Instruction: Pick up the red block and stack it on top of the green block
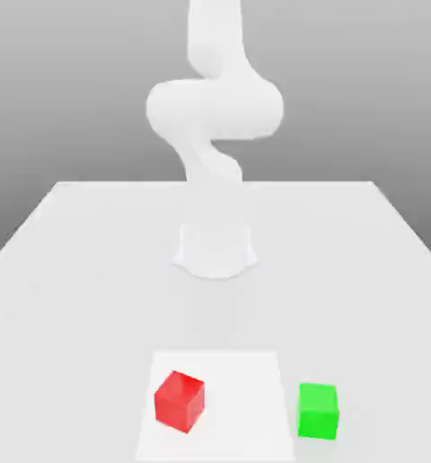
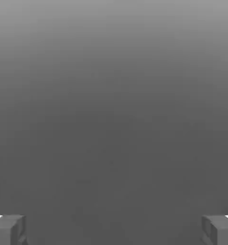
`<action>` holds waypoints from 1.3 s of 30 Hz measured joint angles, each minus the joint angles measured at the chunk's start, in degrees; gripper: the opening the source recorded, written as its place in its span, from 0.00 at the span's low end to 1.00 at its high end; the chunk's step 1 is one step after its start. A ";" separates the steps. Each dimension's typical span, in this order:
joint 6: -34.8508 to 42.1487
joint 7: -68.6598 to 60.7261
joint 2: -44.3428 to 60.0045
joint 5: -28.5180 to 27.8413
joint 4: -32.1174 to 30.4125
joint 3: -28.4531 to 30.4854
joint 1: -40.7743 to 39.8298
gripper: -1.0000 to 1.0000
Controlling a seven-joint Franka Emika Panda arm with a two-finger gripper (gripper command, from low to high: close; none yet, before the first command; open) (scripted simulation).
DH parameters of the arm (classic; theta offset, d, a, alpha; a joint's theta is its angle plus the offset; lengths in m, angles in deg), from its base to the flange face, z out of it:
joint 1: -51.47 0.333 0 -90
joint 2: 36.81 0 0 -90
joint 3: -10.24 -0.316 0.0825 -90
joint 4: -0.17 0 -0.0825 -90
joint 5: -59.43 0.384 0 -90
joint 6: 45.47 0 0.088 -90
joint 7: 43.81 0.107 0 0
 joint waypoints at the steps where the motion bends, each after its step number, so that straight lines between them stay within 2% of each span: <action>1: -1.09 0.98 2.26 -0.17 -0.82 -0.30 -0.57 0.50; 14: -14.20 12.80 29.48 -2.25 -10.69 -1.80 -5.71 0.50; 21: -21.25 17.36 43.94 -0.90 -15.99 -1.32 -7.10 0.50; 27: -30.78 18.63 56.35 -1.09 -15.61 -0.79 -6.80 0.50; 28: -32.11 18.67 57.96 -1.15 -15.38 -0.52 -6.55 0.00; 34: -32.86 18.83 58.77 -1.33 -15.26 -0.49 -6.52 0.00; 39: -26.44 18.27 51.20 -0.55 -16.41 -1.03 -6.92 0.00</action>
